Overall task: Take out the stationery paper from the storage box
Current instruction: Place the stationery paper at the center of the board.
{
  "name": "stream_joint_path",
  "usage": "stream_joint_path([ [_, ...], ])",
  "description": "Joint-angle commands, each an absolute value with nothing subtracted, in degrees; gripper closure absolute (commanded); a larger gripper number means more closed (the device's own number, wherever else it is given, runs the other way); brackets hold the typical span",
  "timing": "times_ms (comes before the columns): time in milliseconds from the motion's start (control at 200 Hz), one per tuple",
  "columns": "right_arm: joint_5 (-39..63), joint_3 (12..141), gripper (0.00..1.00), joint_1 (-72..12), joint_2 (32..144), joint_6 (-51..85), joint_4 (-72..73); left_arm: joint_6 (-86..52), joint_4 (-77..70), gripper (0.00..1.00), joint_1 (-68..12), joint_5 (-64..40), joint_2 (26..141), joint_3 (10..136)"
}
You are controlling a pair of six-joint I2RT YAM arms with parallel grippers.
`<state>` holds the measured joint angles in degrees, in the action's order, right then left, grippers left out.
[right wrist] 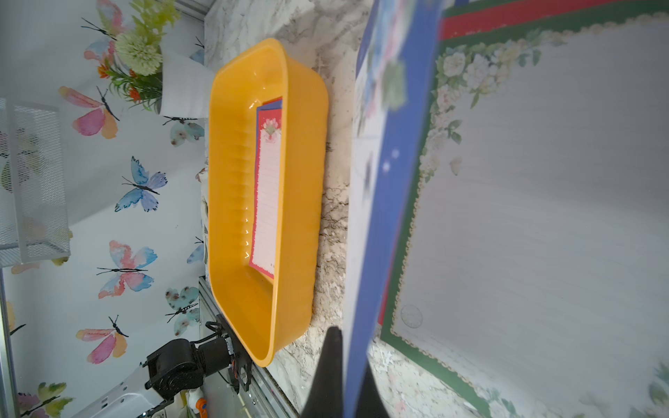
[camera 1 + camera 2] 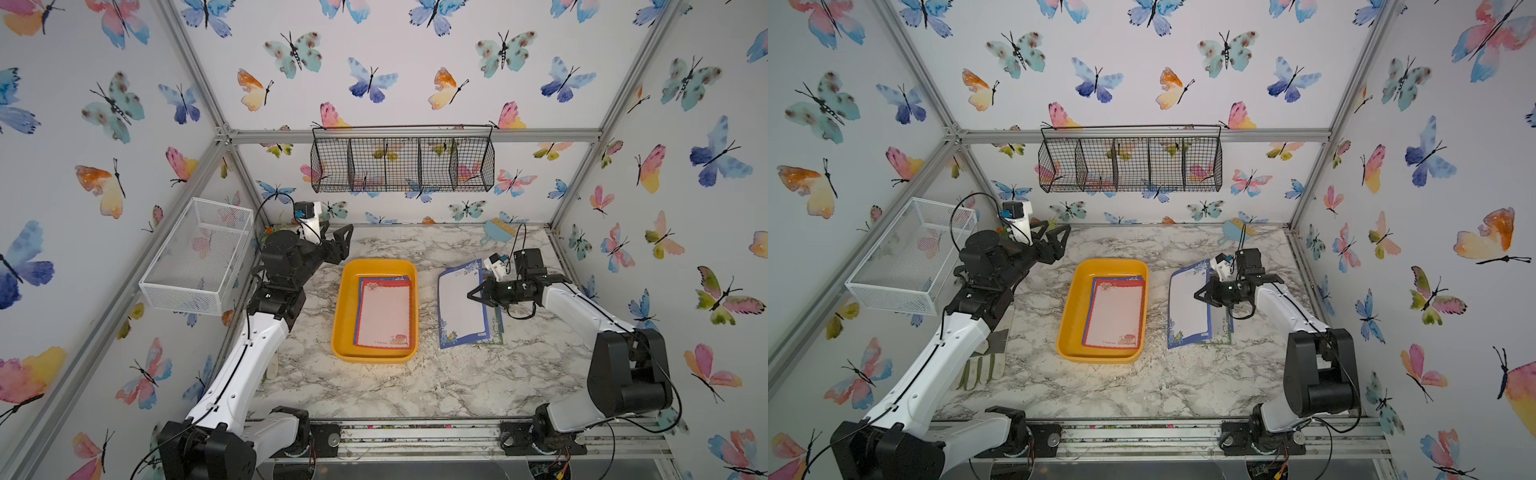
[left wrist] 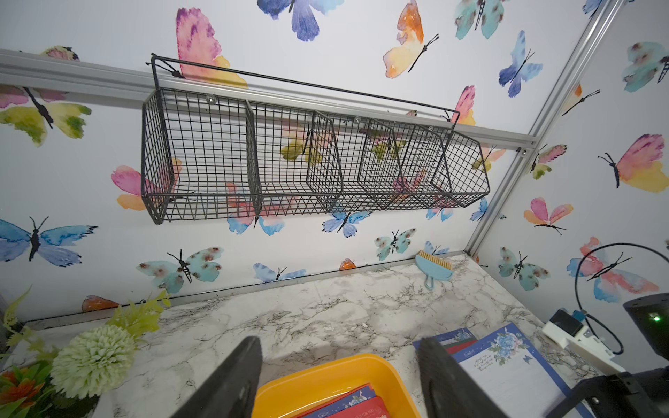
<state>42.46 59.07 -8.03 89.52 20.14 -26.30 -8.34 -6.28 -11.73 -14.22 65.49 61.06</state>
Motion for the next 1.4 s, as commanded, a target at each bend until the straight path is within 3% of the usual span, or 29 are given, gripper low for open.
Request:
stream_joint_path([
  [0,42.51,60.62,0.98,-6.73,91.63,16.59,-30.86,-7.68,-6.6,0.29,-11.8,-13.54,63.9,60.94],
  [711,28.82,61.26,0.98,-3.25,98.91,13.01,-33.58,-7.38,-6.64,0.29,-12.48,-13.19,64.31,60.65],
  [1397,28.12,60.95,0.98,-2.72,102.74,13.54,-30.3,-7.38,-6.69,0.29,-12.66,-13.26,64.36,60.51],
])
